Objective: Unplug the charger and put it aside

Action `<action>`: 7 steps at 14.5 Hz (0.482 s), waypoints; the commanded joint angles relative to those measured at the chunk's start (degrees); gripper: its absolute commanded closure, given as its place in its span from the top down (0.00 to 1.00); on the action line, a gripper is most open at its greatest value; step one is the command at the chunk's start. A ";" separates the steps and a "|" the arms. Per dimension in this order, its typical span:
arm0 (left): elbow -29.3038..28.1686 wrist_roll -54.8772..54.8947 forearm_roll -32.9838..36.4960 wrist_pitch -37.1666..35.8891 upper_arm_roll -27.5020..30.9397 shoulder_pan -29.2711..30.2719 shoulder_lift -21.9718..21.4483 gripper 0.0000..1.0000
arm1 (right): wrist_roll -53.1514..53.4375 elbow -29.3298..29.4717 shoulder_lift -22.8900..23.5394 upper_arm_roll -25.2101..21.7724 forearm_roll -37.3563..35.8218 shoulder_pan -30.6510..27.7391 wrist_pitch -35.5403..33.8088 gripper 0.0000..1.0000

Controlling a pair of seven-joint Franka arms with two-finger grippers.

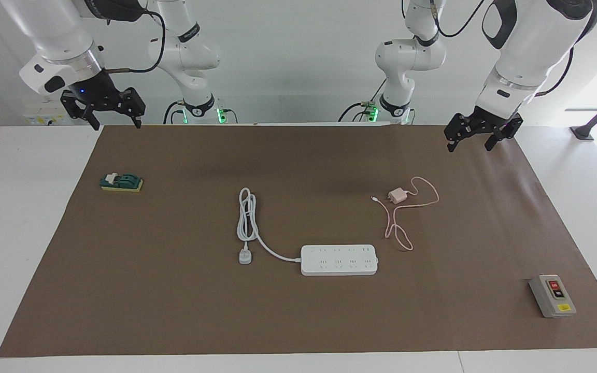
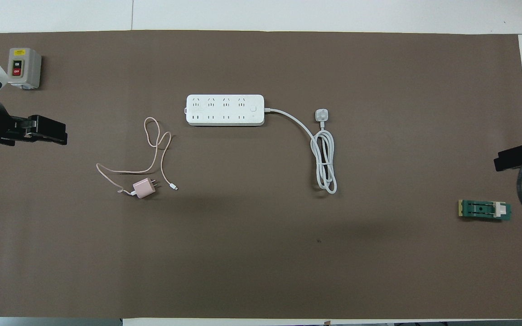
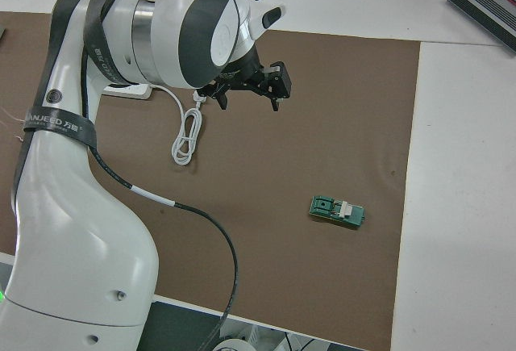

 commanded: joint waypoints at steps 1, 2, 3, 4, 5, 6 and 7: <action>-0.58 1.01 -0.76 -1.23 -0.21 0.51 -0.80 1.00 | -0.89 -0.23 -0.59 0.49 -0.30 -0.55 -0.72 1.00; -0.58 1.01 -0.76 -1.58 -0.21 0.51 -0.80 1.00 | -0.98 -0.14 -0.59 0.49 -0.30 -0.55 -0.72 1.00; -0.58 1.01 -0.76 -1.93 -0.29 0.51 -0.80 1.00 | -0.90 -0.23 -0.59 0.49 -0.30 -0.55 -0.72 1.00; -0.58 1.01 -0.76 -2.54 -0.30 0.51 -0.80 1.00 | -0.89 -0.14 -0.59 0.49 -0.30 -0.55 -0.72 1.00; -0.49 1.01 -0.76 -2.55 -0.30 0.51 -0.80 1.00 | -0.98 -0.14 -0.59 0.49 -0.30 -0.47 -0.72 1.00; -0.49 1.01 -0.76 -2.64 -0.30 0.51 -0.80 1.00 | -0.90 -0.14 -0.59 0.49 -0.30 -0.38 -0.63 1.00; -0.49 1.01 -0.76 -2.64 -0.30 0.51 -0.80 1.00 | -0.89 -0.14 -0.59 0.49 -0.30 -0.29 -0.63 1.00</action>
